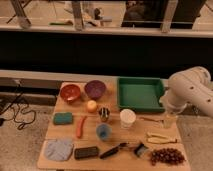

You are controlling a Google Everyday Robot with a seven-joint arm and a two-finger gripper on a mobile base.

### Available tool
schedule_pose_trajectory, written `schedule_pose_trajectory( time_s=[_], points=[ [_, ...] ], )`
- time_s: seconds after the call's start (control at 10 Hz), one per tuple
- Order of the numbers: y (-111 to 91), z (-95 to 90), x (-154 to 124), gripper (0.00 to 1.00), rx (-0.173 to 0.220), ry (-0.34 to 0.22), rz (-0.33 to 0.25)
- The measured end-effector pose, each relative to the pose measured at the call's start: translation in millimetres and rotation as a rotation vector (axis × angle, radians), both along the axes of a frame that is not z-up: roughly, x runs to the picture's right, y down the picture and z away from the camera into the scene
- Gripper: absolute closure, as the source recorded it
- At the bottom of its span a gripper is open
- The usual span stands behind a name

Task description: Place pepper in table surface

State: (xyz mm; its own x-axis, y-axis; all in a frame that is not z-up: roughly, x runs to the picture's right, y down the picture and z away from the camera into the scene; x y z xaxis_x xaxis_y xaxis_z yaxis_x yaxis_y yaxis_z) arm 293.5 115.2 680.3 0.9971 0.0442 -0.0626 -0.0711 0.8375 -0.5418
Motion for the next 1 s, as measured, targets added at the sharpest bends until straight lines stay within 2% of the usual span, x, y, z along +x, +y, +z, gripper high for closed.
schedule_pose_trajectory(
  time_s=[1.0],
  points=[
    [0.0, 0.0, 0.0, 0.2, 0.0, 0.0, 0.0]
  ],
)
